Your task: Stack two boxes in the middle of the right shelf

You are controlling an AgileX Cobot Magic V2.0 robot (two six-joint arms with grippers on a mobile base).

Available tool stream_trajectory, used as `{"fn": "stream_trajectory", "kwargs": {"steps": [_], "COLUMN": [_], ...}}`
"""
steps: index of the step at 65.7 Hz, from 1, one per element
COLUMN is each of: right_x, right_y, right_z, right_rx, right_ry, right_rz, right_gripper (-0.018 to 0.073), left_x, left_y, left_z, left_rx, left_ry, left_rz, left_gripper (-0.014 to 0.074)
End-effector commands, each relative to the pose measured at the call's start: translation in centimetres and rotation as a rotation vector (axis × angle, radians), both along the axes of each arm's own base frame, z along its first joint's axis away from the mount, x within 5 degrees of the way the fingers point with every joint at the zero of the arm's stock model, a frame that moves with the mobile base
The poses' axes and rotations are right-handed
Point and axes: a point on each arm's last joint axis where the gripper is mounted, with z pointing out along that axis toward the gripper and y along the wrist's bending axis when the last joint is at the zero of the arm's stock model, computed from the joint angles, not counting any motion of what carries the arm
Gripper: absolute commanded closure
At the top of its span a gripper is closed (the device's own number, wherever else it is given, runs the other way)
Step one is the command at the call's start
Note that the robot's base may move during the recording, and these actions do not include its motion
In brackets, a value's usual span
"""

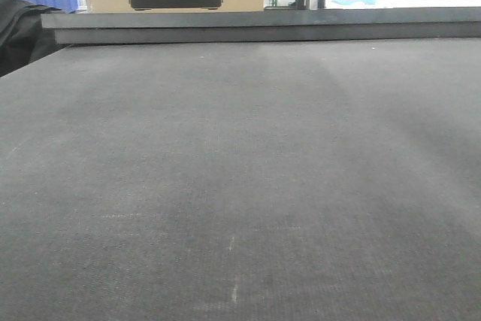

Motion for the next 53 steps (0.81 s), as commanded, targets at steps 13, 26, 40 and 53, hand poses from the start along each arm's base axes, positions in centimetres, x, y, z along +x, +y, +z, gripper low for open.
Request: {"fn": "stream_trajectory", "kwargs": {"steps": [13, 26, 40, 53], "right_x": [-0.14, -0.14, -0.13, -0.13], "right_y": [-0.69, -0.69, -0.69, -0.69], "right_z": [0.97, 0.97, 0.99, 0.99], "right_rx": [-0.037, -0.037, -0.037, -0.037], "right_ry": [-0.087, -0.087, -0.088, -0.088], "right_rz": [-0.04, -0.04, -0.04, -0.04], "right_gripper": [0.0713, 0.0713, 0.0713, 0.0713], "left_x": [-0.85, -0.85, -0.85, -0.85], "left_y": [0.58, 0.58, 0.58, 0.58], "left_z": [1.27, 1.27, 1.27, 1.27], "left_rx": [0.0, 0.0, 0.0, 0.0], "left_ry": [-0.072, -0.072, -0.072, -0.072], "left_rz": [0.016, 0.016, 0.016, 0.016], "left_gripper": [0.0708, 0.0708, 0.0708, 0.0708]}}
